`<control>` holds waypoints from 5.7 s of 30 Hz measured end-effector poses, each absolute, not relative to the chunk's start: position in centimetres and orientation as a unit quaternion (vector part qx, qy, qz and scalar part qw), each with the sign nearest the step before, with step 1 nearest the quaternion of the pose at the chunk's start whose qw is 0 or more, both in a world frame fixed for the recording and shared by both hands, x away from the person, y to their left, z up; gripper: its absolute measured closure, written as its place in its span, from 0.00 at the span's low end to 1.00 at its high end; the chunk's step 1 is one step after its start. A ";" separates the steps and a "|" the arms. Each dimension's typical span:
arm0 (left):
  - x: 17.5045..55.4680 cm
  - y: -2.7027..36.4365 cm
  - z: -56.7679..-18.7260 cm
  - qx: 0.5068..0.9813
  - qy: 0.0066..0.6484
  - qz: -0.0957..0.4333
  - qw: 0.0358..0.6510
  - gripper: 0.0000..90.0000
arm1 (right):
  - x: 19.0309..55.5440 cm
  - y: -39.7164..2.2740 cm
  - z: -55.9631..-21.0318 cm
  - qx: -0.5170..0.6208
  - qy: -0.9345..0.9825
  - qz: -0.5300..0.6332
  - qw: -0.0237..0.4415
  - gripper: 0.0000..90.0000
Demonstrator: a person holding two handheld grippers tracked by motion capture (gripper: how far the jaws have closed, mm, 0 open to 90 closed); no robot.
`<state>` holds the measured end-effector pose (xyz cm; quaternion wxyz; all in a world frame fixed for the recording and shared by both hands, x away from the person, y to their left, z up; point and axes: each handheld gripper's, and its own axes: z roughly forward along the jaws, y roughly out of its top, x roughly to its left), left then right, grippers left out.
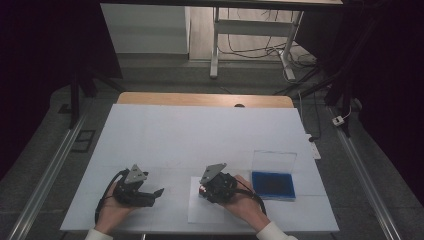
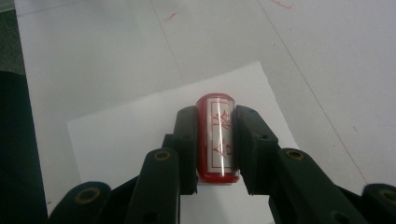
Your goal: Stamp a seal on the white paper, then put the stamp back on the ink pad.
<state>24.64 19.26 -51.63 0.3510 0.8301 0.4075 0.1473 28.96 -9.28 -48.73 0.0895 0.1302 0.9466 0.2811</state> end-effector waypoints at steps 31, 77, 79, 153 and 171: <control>24.6 19.2 -51.7 0.831 0.409 0.143 0.350 0.21 | 29.0 -9.1 -49.2 0.136 0.949 0.270 0.088 0.79; 24.7 19.7 -51.6 0.828 0.412 0.148 0.351 0.21 | 29.7 -14.4 -44.8 0.194 0.901 0.370 0.115 0.78; 24.7 19.7 -51.6 0.827 0.413 0.148 0.351 0.21 | 29.8 -14.8 -44.7 0.197 0.900 0.371 0.118 0.78; 24.8 19.7 -51.6 0.831 0.410 0.150 0.346 0.21 | 31.3 -28.2 -46.4 0.323 0.890 0.278 0.163 0.78; 24.8 19.8 -51.4 0.826 0.412 0.150 0.354 0.21 | 31.2 -28.3 -46.5 0.322 0.887 0.290 0.162 0.71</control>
